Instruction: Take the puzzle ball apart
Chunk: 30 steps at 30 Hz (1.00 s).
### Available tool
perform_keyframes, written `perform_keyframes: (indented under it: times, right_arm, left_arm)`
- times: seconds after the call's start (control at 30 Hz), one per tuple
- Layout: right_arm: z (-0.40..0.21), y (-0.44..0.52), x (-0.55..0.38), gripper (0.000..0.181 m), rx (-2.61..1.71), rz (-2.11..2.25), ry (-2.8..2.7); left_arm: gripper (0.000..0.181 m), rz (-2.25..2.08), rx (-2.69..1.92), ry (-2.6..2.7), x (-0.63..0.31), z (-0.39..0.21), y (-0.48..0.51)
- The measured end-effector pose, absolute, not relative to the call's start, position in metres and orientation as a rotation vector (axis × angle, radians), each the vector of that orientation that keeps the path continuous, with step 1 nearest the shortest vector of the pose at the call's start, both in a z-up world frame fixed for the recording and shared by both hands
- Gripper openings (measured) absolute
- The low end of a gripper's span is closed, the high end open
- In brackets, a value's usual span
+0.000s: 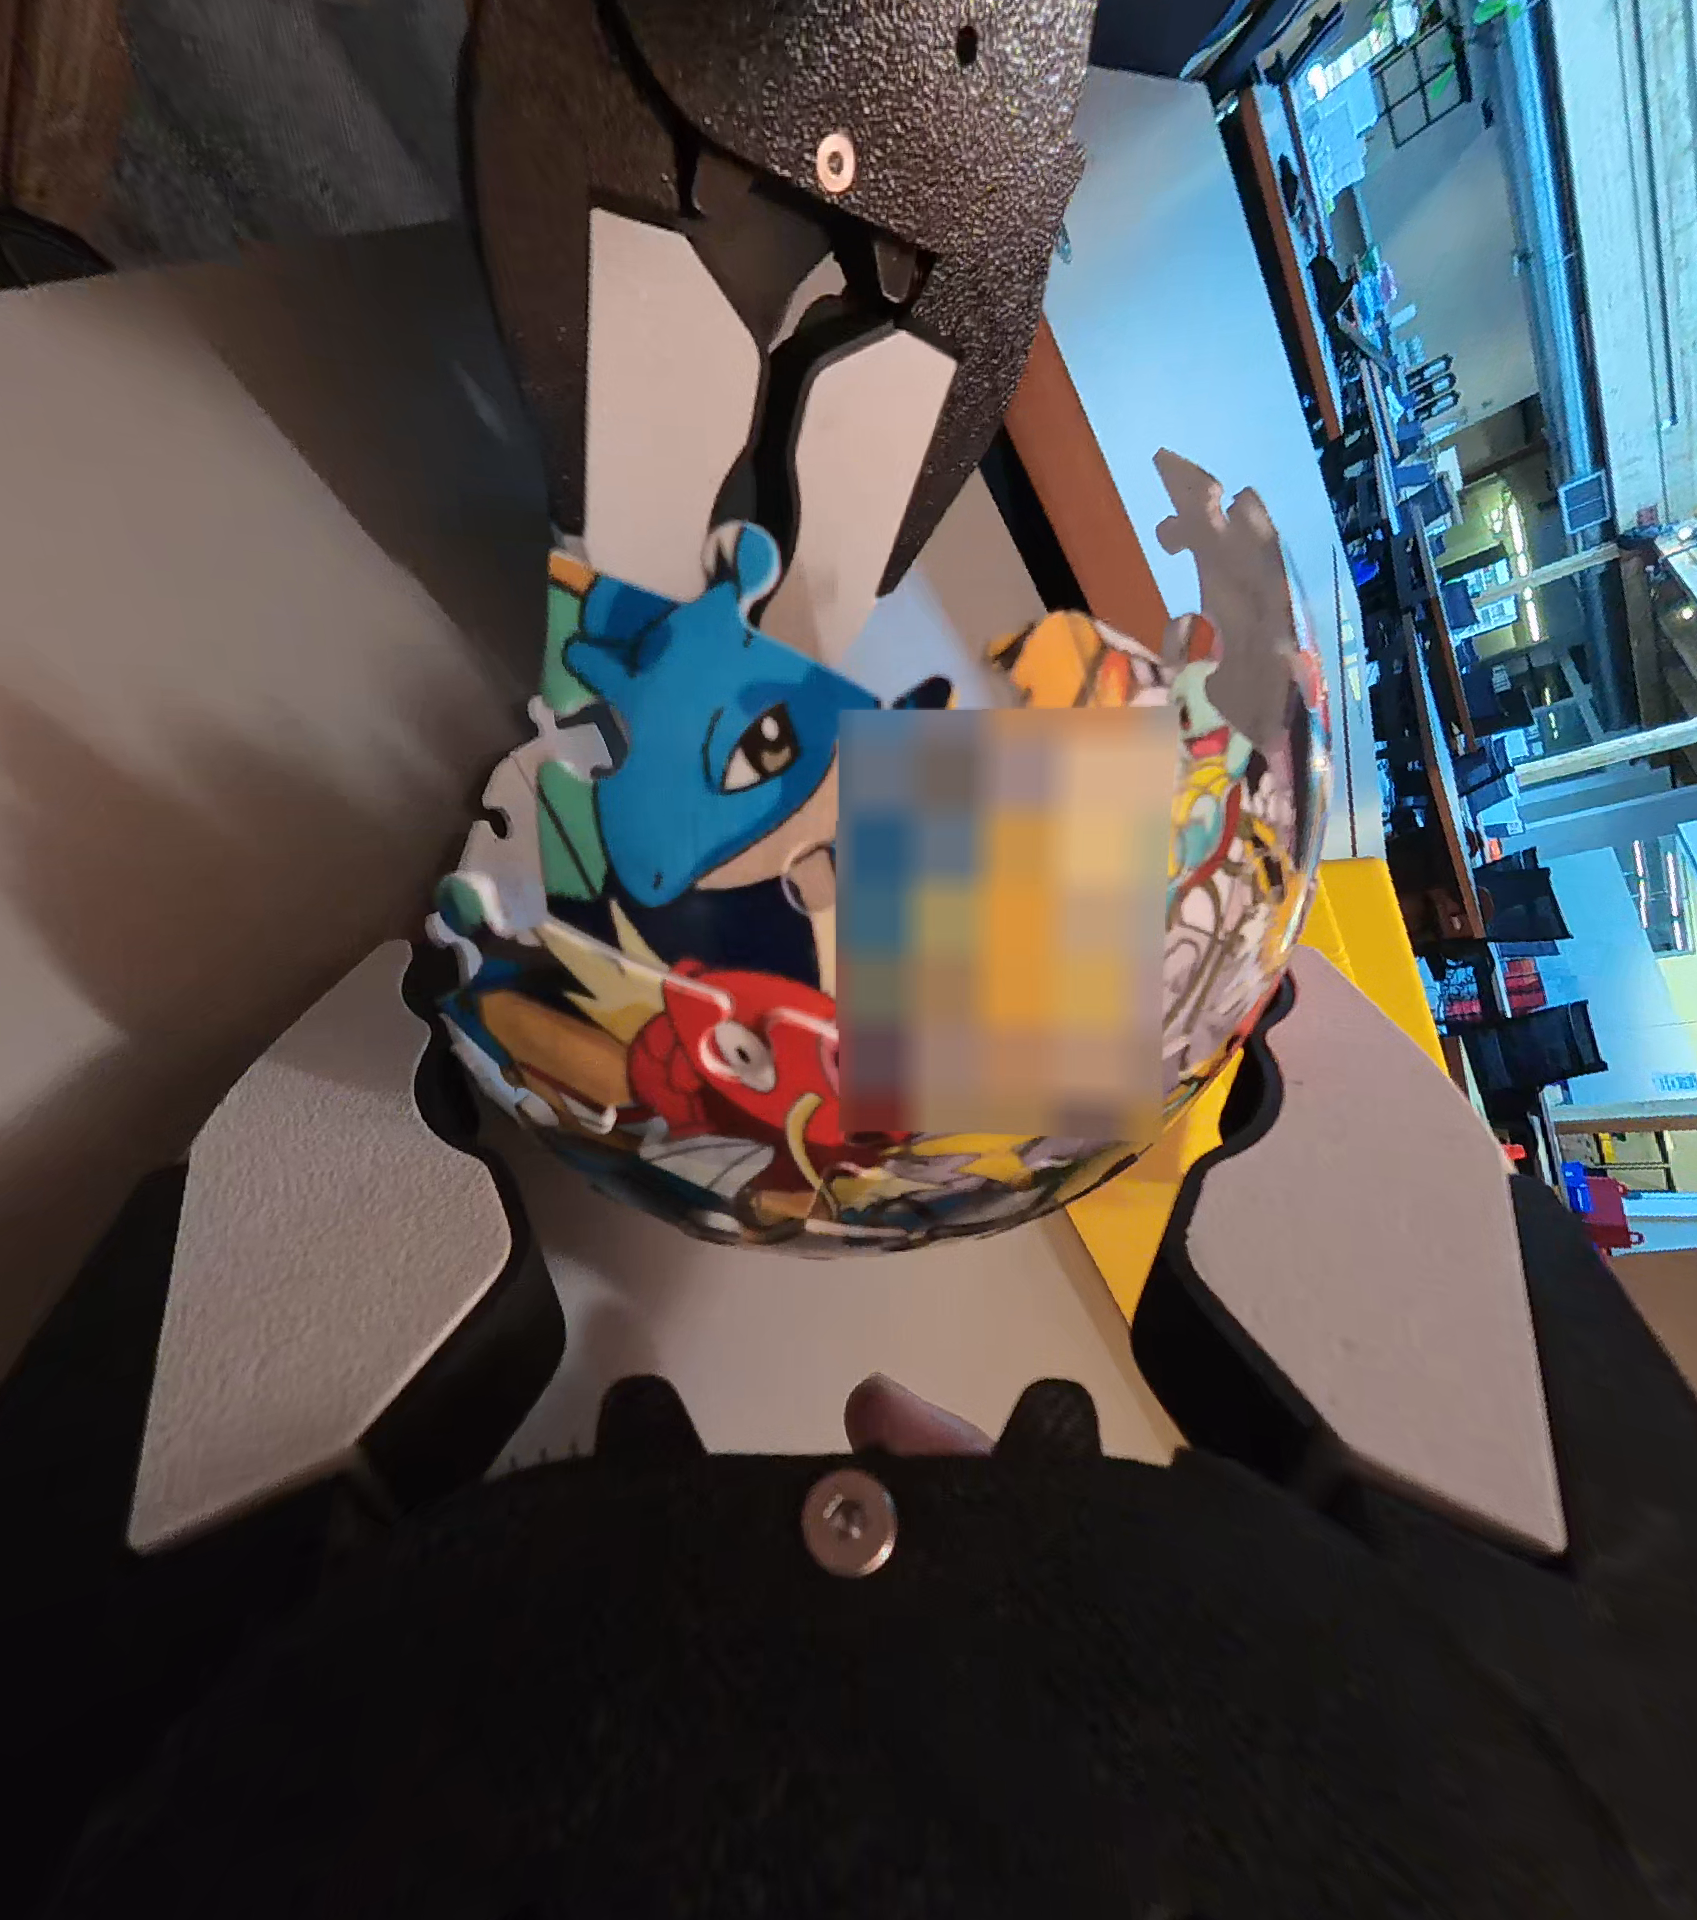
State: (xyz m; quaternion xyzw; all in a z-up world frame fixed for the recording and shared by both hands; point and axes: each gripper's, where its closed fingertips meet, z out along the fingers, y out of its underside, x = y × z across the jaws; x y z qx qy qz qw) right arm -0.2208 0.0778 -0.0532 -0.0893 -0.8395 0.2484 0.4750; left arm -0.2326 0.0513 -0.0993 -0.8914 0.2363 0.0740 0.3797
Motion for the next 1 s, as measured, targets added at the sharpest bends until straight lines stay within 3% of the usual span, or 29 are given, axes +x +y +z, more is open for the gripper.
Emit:
perform_keyframes:
  times: [1.0]
  right_arm:
    - [-0.05, 0.066, -0.224, 0.138, -0.048, 0.333, -2.093]
  left_arm:
    - [0.0, 0.237, -2.253, 0.577, -0.224, -0.099, 0.06]
